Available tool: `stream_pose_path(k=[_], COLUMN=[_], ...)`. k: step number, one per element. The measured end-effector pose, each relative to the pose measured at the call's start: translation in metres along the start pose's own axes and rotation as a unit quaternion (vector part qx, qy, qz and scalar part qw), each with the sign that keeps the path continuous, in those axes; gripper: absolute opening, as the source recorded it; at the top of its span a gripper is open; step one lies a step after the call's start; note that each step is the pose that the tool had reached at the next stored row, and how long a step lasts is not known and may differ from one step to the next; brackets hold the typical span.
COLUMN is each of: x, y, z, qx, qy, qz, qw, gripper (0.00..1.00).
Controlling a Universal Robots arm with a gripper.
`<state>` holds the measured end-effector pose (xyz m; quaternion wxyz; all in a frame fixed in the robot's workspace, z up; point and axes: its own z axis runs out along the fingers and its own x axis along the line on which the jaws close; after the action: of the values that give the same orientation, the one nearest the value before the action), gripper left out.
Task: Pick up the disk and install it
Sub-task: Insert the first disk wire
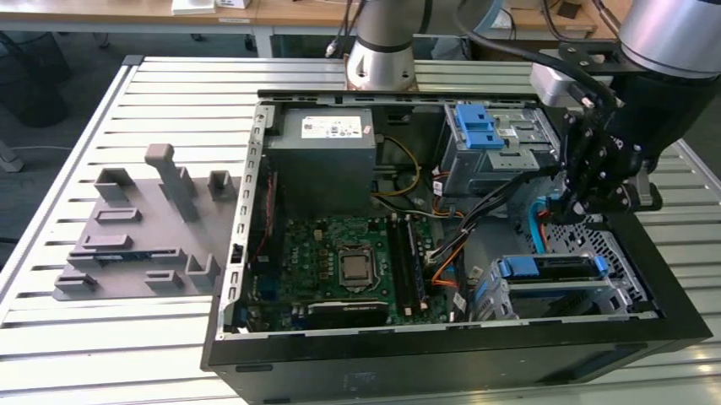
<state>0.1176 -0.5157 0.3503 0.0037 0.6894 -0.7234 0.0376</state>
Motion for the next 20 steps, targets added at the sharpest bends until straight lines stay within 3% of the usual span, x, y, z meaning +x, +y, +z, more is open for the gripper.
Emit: stream_pose_path(k=[6,12,17,20], x=[0.0169,0.0193,0.0205,0.0264], y=[-0.0006,-0.0053,-0.0052,-0.0055], z=[0.0053,0.0084,0.0130,0.0138], qx=[-0.0001,-0.0055,-0.0052,-0.0061], qy=[0.0000,-0.0008,-0.0013,-0.0026], qz=[0.000,-0.002,-0.018,-0.018], qw=[1.0000,1.0000,0.9998,0.9998], gripper=[0.17,0.17,0.17,0.17])
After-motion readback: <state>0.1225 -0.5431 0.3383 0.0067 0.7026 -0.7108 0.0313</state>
